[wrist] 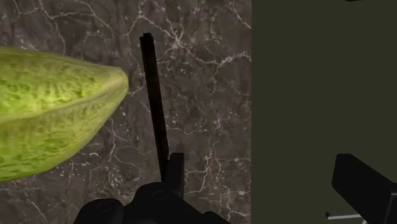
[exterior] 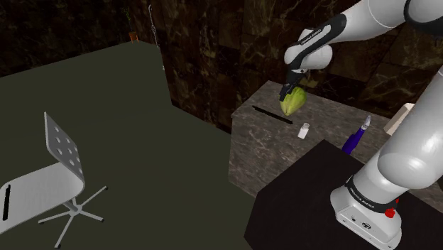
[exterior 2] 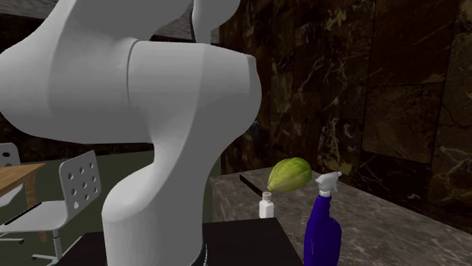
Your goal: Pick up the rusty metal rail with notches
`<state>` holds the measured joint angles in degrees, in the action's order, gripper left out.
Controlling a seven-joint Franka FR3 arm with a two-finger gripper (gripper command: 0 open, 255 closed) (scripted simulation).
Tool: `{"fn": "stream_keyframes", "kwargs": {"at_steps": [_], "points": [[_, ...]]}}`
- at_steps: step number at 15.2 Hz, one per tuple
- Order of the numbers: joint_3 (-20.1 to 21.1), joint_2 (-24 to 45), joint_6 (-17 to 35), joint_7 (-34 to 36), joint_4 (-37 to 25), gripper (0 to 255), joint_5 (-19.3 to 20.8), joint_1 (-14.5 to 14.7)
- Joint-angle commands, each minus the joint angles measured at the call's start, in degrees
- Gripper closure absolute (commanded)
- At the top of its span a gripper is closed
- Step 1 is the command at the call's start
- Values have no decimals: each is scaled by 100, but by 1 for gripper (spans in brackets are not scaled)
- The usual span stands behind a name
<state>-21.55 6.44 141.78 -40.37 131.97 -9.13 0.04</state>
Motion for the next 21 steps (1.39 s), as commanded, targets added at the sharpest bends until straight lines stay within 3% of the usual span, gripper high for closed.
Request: {"fn": "stream_keyframes", "kwargs": {"at_steps": [1, 5, 10, 16, 21], "points": [[62, 478, 132, -377, -286, 0, -394, -86], [326, 1438, 297, -1015, -969, 0, -1053, -400], [707, 2589, 354, -1534, -1987, 0, -1546, -843], [1056, 3982, 223, -1831, -3479, 0, -1775, -1278], [1148, 4343, 349, -1898, -3717, 0, -1838, -1356]]}}
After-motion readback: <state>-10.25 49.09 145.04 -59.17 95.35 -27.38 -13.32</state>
